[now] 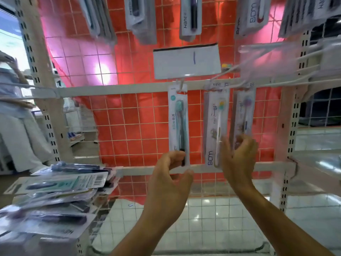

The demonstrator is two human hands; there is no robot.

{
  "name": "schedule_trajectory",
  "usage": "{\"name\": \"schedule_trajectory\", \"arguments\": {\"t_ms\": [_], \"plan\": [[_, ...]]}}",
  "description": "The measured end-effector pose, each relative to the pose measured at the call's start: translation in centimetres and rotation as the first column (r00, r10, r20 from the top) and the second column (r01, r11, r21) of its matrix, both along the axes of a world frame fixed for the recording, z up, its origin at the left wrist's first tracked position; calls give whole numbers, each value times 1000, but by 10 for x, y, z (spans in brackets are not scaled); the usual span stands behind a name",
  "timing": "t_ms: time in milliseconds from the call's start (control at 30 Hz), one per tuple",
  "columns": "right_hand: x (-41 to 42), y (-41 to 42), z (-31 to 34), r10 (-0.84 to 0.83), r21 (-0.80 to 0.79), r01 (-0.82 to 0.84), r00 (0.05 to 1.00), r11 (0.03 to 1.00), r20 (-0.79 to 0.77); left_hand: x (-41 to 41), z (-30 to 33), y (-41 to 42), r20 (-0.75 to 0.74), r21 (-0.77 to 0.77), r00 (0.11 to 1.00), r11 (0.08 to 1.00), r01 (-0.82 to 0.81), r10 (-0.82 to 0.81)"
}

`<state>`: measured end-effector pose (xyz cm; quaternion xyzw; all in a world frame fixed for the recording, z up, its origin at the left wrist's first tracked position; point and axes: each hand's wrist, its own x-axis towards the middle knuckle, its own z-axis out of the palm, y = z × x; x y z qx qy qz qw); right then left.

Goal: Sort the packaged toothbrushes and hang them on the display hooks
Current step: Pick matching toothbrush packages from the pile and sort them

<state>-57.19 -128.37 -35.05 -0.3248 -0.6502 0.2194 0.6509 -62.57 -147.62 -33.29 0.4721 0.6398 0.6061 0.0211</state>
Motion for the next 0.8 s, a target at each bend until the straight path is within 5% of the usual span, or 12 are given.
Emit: {"name": "schedule_trajectory", "arguments": {"t_ms": [100, 233, 467, 633, 800], "plan": [[-7, -35, -15, -16, 210, 15, 1000, 978, 0, -6, -1, -13, -10, 21, 1000, 1000, -15, 16], [-39, -85, -21, 207, 319, -257, 961, 912, 183, -20, -2, -36, -17, -9, 997, 997, -80, 80], [-110, -145, -19, 502, 51, -626, 669, 778, 548, -75, -1, -85, -215, -182, 926, 918, -352, 312], [-145, -189, -9, 580, 9, -754, 512, 656, 633, -117, -5, -123, -454, -303, 762, 724, -620, 462], [-167, -225, -6, 636, -32, -875, 325, 483, 699, -143, -11, -165, -647, -266, 587, 578, -771, 486]]}}
